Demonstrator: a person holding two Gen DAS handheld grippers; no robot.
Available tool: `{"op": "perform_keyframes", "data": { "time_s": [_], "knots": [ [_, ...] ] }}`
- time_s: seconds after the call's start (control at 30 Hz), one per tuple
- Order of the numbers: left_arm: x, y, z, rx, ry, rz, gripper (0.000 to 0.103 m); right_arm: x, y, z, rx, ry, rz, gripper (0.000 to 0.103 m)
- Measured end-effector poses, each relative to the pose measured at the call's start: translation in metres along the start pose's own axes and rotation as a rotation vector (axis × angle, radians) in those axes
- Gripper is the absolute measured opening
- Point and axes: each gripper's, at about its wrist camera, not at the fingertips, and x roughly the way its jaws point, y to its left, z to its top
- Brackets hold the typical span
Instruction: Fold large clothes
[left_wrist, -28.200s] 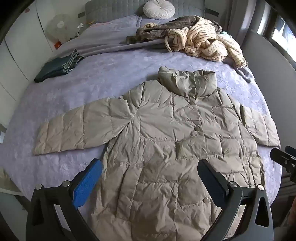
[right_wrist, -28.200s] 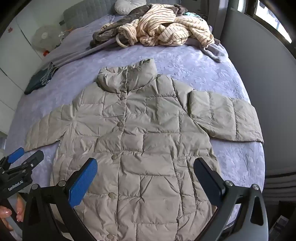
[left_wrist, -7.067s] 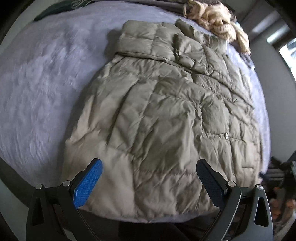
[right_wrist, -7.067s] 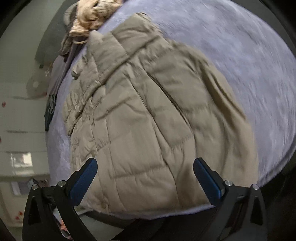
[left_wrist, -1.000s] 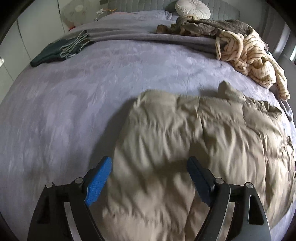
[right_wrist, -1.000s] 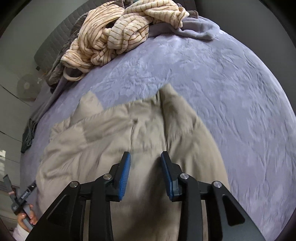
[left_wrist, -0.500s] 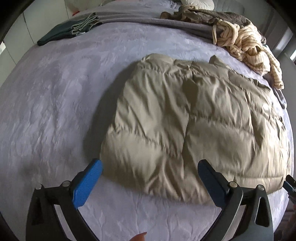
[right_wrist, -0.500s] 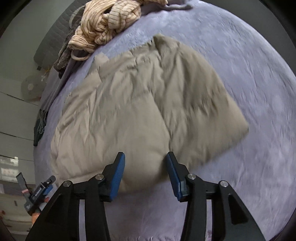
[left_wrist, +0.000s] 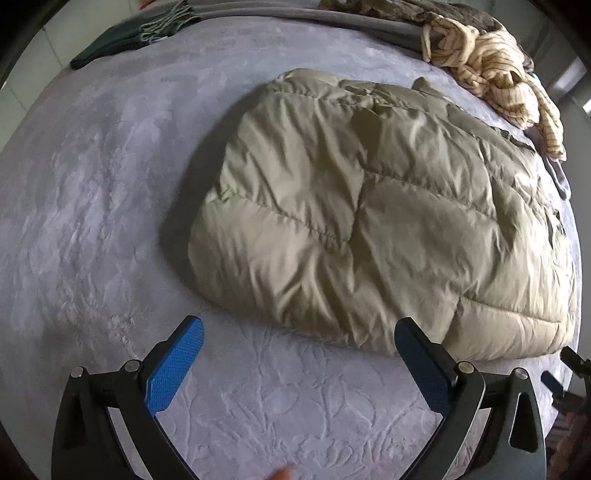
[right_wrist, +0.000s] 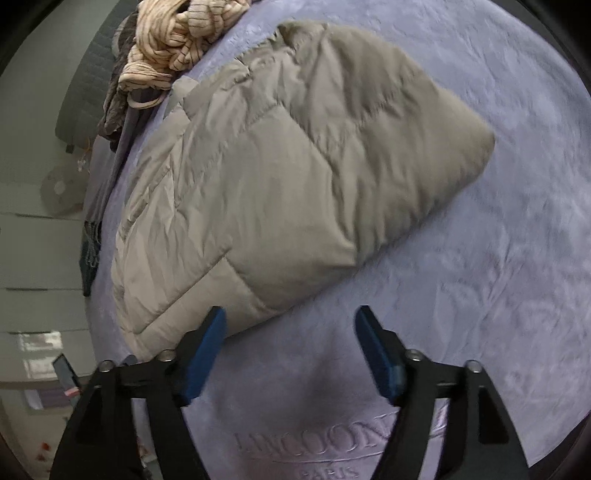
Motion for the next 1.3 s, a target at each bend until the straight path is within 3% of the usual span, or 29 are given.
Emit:
{"op": "perform_keyframes", "data": {
  "time_s": [0.17, 0.23, 0.57, 0.63, 0.77, 1.1, 1.17, 1.2, 1.3],
  "knots": [
    [0.008, 0.005, -0.001, 0.004, 0.020, -0.012, 0.103, 0.007, -0.007, -0.004, 0.036, 0.015, 0.038, 0.082],
    [0.010, 0.008, -0.004, -0.001, 0.022, -0.013, 0.103, 0.010, -0.011, -0.005, 0.042, 0.014, 0.051, 0.091],
    [0.016, 0.010, -0.007, 0.002, 0.011, -0.052, 0.103, 0.024, -0.016, -0.005, 0.066, -0.012, 0.111, 0.091],
    [0.015, 0.014, -0.007, -0.018, -0.004, -0.111, 0.103, 0.025, -0.018, -0.004, 0.066, -0.020, 0.114, 0.091],
    [0.022, 0.033, -0.006, -0.131, 0.014, -0.298, 0.103, 0.026, -0.023, -0.004, 0.092, -0.035, 0.140, 0.091],
    [0.044, 0.067, -0.008, -0.281, 0.061, -0.497, 0.103, 0.038, -0.036, 0.013, 0.240, -0.058, 0.302, 0.093],
    [0.051, 0.071, -0.007, -0.305, 0.063, -0.510, 0.103, 0.040, -0.034, 0.017, 0.244, -0.065, 0.327, 0.096],
    [0.053, 0.071, -0.005, -0.320, 0.058, -0.513, 0.103, 0.041, -0.032, 0.019, 0.242, -0.065, 0.341, 0.103],
    [0.058, 0.073, 0.004, -0.372, 0.029, -0.546, 0.103, 0.043, -0.025, 0.024, 0.238, -0.081, 0.369, 0.103]
  ]
}}
